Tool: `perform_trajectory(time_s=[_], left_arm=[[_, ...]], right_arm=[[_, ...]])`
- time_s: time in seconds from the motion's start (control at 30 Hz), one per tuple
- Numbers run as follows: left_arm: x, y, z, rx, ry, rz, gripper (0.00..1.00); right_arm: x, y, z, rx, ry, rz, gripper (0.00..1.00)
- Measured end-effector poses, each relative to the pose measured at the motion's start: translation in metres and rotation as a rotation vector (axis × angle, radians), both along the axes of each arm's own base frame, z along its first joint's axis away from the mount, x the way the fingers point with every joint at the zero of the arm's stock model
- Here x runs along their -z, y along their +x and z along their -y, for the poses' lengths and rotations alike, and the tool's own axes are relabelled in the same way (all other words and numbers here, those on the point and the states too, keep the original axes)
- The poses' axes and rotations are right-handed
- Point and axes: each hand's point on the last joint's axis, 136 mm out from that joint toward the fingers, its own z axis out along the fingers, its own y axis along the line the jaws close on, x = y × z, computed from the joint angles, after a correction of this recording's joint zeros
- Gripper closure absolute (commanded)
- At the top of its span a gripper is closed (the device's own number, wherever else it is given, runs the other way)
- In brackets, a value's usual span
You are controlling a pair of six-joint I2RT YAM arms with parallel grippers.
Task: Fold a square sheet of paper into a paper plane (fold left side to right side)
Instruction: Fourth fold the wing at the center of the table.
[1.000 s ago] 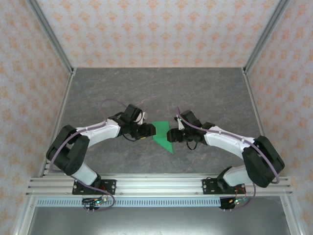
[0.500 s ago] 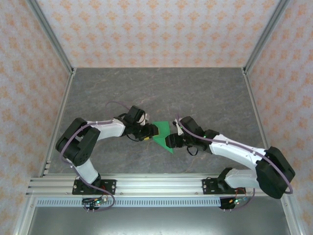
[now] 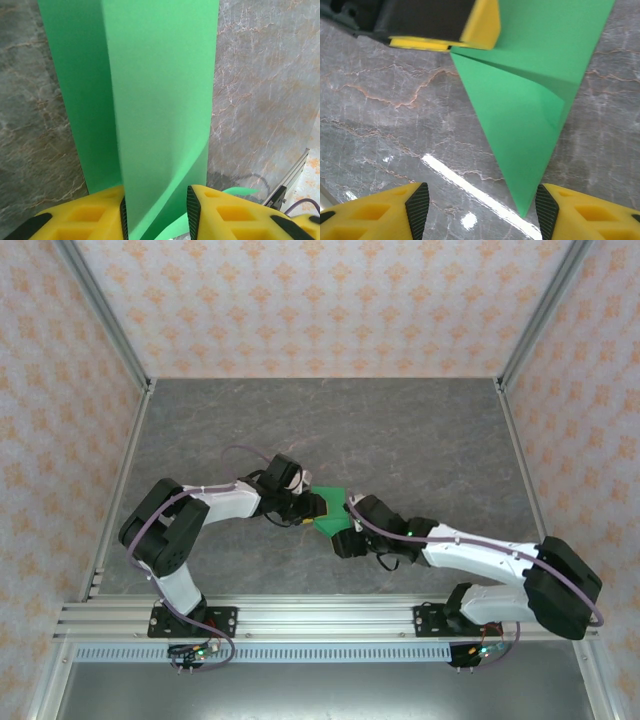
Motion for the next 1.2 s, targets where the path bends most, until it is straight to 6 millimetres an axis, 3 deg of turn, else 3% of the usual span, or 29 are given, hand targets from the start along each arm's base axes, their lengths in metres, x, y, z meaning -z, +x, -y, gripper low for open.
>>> perform_trajectory(time_s=[0.3, 0.5, 0.67, 1.2], left_arm=[[-0.012, 0.004, 0.002, -0.007, -0.014, 0.016, 0.64], [-0.023, 0.009, 0.005, -0.016, -0.025, 0.032, 0.64], [-0.022, 0.010, 0.003, -0.026, -0.018, 0.028, 0.64], [-0.023, 0.007, 0.002, -0.024, -0.006, 0.010, 0.63]], right_arm=[[0.034, 0.003, -0.019, -0.043, -0.196, 0.070, 0.39], [0.034, 0.014, -0.036, -0.053, -0.300, 0.166, 0.42], [0.036, 0.018, -0.033, -0.042, -0.358, 0.210, 0.45], [0.036, 0.026, -0.023, -0.001, -0.408, 0.246, 0.76]])
